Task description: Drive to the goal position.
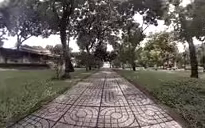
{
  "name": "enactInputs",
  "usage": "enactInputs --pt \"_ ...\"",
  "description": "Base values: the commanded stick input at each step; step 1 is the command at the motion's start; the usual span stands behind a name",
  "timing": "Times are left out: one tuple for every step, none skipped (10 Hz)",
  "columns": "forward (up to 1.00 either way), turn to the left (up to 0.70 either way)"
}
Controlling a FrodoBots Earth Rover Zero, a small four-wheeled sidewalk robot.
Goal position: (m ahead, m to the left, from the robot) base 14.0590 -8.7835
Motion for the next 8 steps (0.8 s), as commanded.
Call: enactInputs --pt "1.0 0.0" --pt "1.0 0.0" --pt "1.0 0.0" --pt "1.0 0.0" --pt "1.0 0.0" --pt "1.0 0.0" --pt "1.0 0.0" --pt "1.0 0.0"
